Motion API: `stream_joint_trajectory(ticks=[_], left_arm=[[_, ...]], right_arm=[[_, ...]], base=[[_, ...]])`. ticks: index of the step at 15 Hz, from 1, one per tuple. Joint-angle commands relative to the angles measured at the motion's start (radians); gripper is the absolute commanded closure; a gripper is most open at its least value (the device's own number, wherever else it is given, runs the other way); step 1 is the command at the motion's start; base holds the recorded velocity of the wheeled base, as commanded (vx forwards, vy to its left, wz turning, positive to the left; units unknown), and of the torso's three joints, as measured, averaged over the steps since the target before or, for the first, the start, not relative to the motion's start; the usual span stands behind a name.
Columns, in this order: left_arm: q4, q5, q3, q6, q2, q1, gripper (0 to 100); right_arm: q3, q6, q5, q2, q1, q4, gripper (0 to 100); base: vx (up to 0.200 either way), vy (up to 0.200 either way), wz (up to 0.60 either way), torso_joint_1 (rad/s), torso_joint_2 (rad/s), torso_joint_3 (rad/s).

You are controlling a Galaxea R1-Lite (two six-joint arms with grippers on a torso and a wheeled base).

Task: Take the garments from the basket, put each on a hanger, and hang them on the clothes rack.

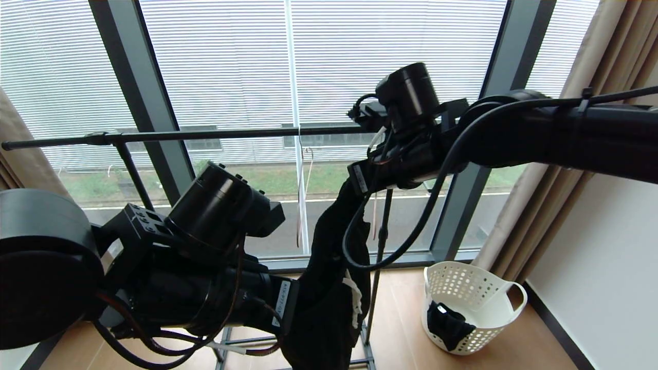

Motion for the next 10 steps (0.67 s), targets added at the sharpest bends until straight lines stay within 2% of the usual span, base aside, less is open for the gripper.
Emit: stream_joint_trajectory(ticks=[1, 6, 7, 10], left_arm=[[-0.004, 0.008, -0.017, -0.001, 0.005, 0.086, 100], [-0.037, 0.011, -0.186, 0.002, 0.083, 0.178, 100], [-0.037, 0.011, -0.232, 0.004, 0.103, 0.187, 100], [-0.037, 0.011, -0.321, 0.011, 0.152, 0.187, 100]], right_arm=[[0.119, 0.004, 0.002, -0.138, -0.038, 0.03, 100], [0.352, 0.006, 0.03, -0.29, -0.081, 0.023, 100], [0.426, 0.006, 0.033, -0.33, -0.081, 0.011, 100], [0.607, -0.003, 0.031, -0.396, -0.081, -0.1, 100]], base=[[0.0, 0.0, 0.0, 0.0, 0.0, 0.0], [0.0, 0.0, 0.0, 0.0, 0.0, 0.0], [0.0, 0.0, 0.0, 0.0, 0.0, 0.0], [0.0, 0.0, 0.0, 0.0, 0.0, 0.0]])
